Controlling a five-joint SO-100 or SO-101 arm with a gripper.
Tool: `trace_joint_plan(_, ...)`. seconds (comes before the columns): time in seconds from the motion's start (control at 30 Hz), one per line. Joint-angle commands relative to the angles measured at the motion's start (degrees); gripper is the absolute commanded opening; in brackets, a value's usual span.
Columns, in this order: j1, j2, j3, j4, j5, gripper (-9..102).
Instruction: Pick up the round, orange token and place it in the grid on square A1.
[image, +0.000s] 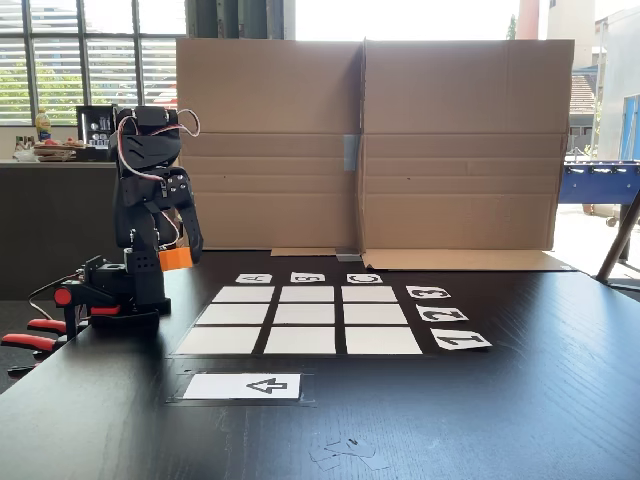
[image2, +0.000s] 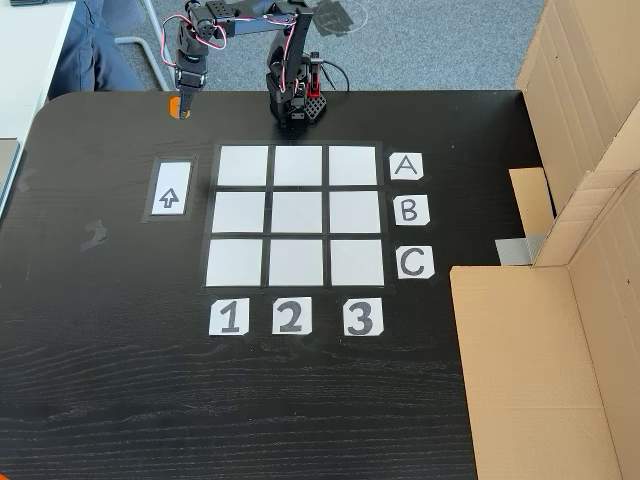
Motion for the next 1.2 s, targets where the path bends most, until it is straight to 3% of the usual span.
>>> trace_joint_plan(0.0, -1.8, 6.5, 5.4, -0.5, -0.9, 12)
trace_joint_plan(0.6, -15.3, 15.9, 32.7, -3.0, -1.9, 12)
trace_joint_plan(1.17, -16.5, 4.6, 37.4, -18.3, -1.9, 13)
